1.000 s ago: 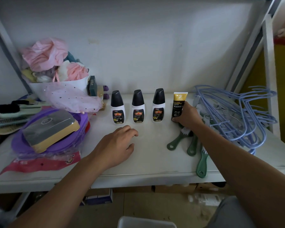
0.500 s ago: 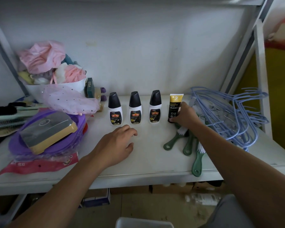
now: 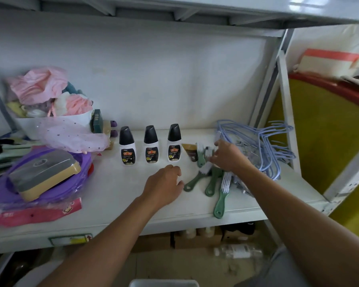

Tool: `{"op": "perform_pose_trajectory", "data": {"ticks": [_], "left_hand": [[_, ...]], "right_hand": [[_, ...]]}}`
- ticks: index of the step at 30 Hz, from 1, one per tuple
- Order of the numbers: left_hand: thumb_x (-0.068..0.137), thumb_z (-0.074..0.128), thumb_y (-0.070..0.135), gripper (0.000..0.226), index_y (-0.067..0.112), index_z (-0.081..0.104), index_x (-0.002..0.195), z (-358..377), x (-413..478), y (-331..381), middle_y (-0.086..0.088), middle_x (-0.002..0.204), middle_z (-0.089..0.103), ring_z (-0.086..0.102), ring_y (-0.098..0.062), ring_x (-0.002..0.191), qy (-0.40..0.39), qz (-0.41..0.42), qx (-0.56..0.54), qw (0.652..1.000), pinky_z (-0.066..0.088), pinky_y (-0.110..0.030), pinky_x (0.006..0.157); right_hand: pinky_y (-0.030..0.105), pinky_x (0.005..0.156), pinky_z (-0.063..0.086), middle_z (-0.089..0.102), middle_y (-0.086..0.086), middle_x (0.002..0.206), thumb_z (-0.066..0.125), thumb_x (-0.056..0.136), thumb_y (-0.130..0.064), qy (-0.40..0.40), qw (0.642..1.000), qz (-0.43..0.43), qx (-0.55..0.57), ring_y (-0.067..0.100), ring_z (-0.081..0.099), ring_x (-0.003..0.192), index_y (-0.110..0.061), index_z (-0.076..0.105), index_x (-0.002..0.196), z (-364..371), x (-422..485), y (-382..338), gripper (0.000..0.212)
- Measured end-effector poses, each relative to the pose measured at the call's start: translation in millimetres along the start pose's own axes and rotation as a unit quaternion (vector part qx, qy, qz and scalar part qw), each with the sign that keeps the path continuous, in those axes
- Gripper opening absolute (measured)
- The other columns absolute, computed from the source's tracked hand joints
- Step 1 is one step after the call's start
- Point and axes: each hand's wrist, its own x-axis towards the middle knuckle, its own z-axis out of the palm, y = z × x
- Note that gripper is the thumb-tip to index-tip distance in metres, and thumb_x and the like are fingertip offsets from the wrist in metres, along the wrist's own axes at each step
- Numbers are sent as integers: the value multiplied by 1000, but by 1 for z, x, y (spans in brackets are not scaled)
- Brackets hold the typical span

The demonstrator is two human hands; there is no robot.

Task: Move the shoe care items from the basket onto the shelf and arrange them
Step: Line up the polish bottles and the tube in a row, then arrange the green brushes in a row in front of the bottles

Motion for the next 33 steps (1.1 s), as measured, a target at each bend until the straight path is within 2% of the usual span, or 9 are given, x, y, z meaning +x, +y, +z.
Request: {"op": "perform_pose_trajectory", "data": {"ticks": [4,6,9,13,17,24,26,29,33], "left_hand": [[95,63,32,52,15,40,138,4,21,11,-3,128,58,60,-23,105,-17,-142,-232,962,50,-32,75],[93,68,29,54,18,41,138,8,26,8,-2,125,61,62,-23,103,-13,-181,-290,940,54,-37,84],[84,77,21,52,21,49,128,16,28,5,-1,113,62,65,-27,99,-36,-206,-337,918,56,-49,92],[87,76,14,37,19,59,119,18,28,1,-5,102,69,69,-24,88,-25,-194,-384,902,60,-44,87],[87,77,27,19,18,67,101,18,32,1,0,84,75,73,-17,76,42,-150,-353,922,62,-44,76],[87,64,28,19,20,55,72,16,43,17,3,62,66,66,-16,60,147,-39,-213,965,55,-44,62],[85,62,27,18,20,54,71,14,48,20,2,61,66,68,-17,58,151,-50,-230,960,56,-44,58],[89,60,17,12,13,63,77,9,54,20,-3,66,72,73,-18,60,128,-82,-339,928,62,-45,60],[98,49,8,20,5,67,91,-2,54,14,-11,79,75,75,-23,72,109,-102,-432,889,62,-39,71]], "right_hand": [[34,89,51,62,11,127,73,85,-22,-20,997,-69,19,26,61,110,-18,37,147,4,-13,-7,72],[27,82,52,62,7,128,71,85,-15,-43,992,-121,15,19,62,98,-25,42,146,11,-14,-15,69],[26,83,52,62,4,127,59,83,-4,-64,982,-174,-29,13,57,91,-30,54,138,21,-9,-21,61],[22,85,47,60,-1,128,62,82,4,-94,969,-219,-68,8,53,93,-26,60,131,35,-2,-20,57],[25,88,50,61,-5,122,75,81,-8,-74,974,-213,-38,6,53,93,-24,60,127,38,3,-18,51],[16,61,36,56,-7,91,82,77,-24,6,979,-204,20,15,58,83,-17,55,122,45,3,-16,53],[23,65,41,61,0,93,82,77,-25,42,976,-208,39,19,58,84,-11,57,118,51,5,-18,50],[34,76,50,66,8,102,79,77,-23,63,978,-192,49,25,61,90,-12,60,116,57,13,-17,44],[36,70,53,69,10,96,66,89,-23,57,987,-139,51,30,65,83,-16,57,115,59,27,-18,29]]}}
